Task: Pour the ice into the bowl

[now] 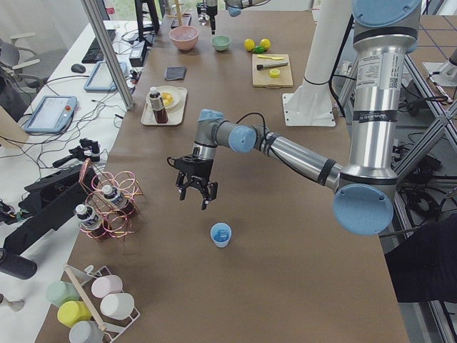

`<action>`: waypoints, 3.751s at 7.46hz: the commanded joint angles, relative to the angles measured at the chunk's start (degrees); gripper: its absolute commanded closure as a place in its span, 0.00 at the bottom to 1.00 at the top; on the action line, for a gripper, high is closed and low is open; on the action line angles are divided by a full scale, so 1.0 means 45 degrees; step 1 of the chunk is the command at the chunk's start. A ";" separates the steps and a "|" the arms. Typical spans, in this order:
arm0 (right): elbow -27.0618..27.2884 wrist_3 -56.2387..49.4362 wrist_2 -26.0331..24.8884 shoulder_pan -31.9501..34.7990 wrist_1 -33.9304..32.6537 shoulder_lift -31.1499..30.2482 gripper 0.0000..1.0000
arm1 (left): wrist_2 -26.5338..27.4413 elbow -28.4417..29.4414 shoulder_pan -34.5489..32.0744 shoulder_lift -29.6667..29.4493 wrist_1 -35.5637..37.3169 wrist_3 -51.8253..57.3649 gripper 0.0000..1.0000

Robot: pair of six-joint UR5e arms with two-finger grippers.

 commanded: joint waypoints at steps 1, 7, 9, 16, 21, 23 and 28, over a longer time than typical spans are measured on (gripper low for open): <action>-0.0080 -0.0010 0.0014 -0.0182 0.0427 -0.0338 0.02 | 0.0834 0.0185 0.1363 -0.0584 0.2755 -0.2268 0.03; -0.0514 0.1805 -0.0026 -0.0905 0.2423 -0.0944 0.86 | 0.0973 0.2858 0.2342 -0.1714 0.4221 -0.4674 0.03; -0.0200 0.1904 0.0033 -0.0925 0.2423 -0.1100 1.00 | 0.0973 0.2900 0.2673 -0.1796 0.4850 -0.5396 0.03; 0.3211 0.2021 -0.0064 -0.1217 -0.2073 -0.0033 1.00 | 0.0953 0.5865 0.3376 -0.3046 0.4776 -0.6591 0.03; 0.4099 0.3715 -0.0473 -0.2601 -0.6652 0.3831 1.00 | 0.0914 0.6748 0.3436 -0.2929 0.4384 -0.7001 0.03; 0.3593 0.5488 -0.1291 -0.3810 -0.7245 0.5571 1.00 | 0.0895 0.7000 0.3455 -0.2909 0.4404 -0.7079 0.03; 0.2381 0.9962 -0.3714 -0.7110 -0.6894 0.8348 1.00 | 0.0895 0.7021 0.3475 -0.2382 0.4326 -0.7080 0.03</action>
